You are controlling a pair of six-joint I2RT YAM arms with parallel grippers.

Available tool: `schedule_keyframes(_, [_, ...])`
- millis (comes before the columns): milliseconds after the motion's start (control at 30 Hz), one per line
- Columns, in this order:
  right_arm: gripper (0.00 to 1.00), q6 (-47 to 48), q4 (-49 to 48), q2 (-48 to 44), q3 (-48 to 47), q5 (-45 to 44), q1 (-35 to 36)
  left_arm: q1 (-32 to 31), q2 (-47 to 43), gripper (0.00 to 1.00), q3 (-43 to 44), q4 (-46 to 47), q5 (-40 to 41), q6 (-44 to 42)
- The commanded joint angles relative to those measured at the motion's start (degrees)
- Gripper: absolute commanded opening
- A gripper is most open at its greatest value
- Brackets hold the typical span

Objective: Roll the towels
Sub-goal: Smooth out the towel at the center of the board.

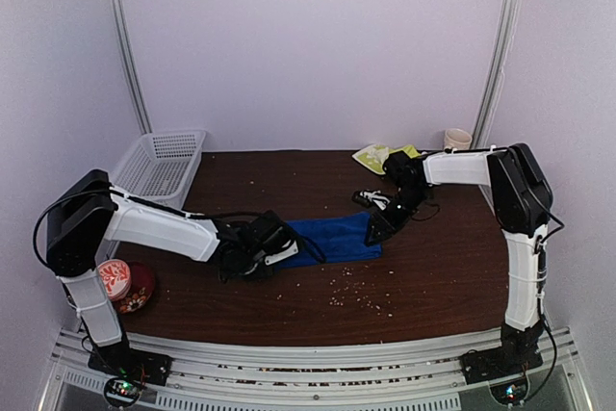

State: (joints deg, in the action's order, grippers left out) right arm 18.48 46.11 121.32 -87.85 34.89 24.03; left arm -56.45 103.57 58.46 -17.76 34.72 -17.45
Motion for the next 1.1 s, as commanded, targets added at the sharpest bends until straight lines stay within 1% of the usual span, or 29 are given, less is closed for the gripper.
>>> schedule_keyframes(0, [0.48,1.1,2.7,1.3,-0.4,-4.8,-0.6,-0.6,0.5,0.00,-0.4,-4.0,1.1,2.0])
schedule_keyframes(133, [0.48,1.4,2.9,1.0,-0.4,-5.3,-0.6,-0.6,0.9,0.00,-0.9,-5.8,1.0,2.9])
schedule_keyframes(167, [0.48,1.5,3.0,0.9,-0.4,-5.4,-0.6,-0.6,1.0,0.05,-0.9,-6.1,0.9,3.1])
schedule_keyframes(233, [0.48,1.8,3.3,0.8,-0.4,-5.5,-0.6,-0.6,0.8,0.34,-0.9,-6.7,1.5,3.7])
schedule_keyframes(300, [0.48,2.2,3.7,0.8,-0.6,-5.3,-0.6,-0.6,0.6,0.53,-1.0,-7.1,2.6,4.0])
schedule_keyframes(333, [0.48,2.5,4.2,0.8,-0.7,-5.0,-0.6,-0.6,0.3,0.62,-0.9,-7.3,3.6,4.3])
schedule_keyframes(400, [0.48,3.2,4.9,0.7,-1.1,-4.2,-0.6,-0.6,-0.8,0.71,-0.9,-7.5,4.9,4.8])
schedule_keyframes(467, [0.48,3.6,5.4,0.4,-1.3,-3.5,-0.6,-0.1,-3.1,0.88,-0.7,-7.3,4.9,5.5])
schedule_keyframes(500, [0.48,4.0,5.8,0.2,-1.4,-2.8,-0.6,0.4,-4.8,0.90,-0.6,-7.0,4.5,5.9])
schedule_keyframes(533, [0.48,4.4,6.1,0.0,-1.6,-2.1,-0.6,1.1,-6.7,0.96,-0.5,-6.5,4.1,6.5])
schedule_keyframes(567, [0.48,4.7,6.4,-0.4,-1.8,-1.3,-0.6,2.1,-8.9,0.98,-0.5,-5.7,3.3,7.2])
schedule_keyframes(667, [0.48,5.7,6.9,-1.6,-2.0,1.1,-0.6,5.9,-16.1,0.98,-0.6,-1.4,-2.4,10.2])
schedule_keyframes(800, [0.49,7.4,7.1,-3.0,-2.1,3.3,-0.5,13.4,-21.5,0.98,-0.6,4.6,-12.7,16.1])
schedule_keyframes(900, [0.49,7.8,6.6,-4.0,-1.9,4.4,-0.5,19.9,-21.5,0.93,-0.5,8.2,-22.3,21.4])
schedule_keyframes(933, [0.49,7.9,6.3,-4.4,-1.8,4.6,-0.5,21.6,-20.7,0.90,-0.5,9.9,-25.3,22.2])
schedule_keyframes(1067, [0.49,8.5,6.1,-5.1,-1.5,5.5,-0.3,25.7,-14.7,0.84,0.9,13.4,-35.9,25.0])
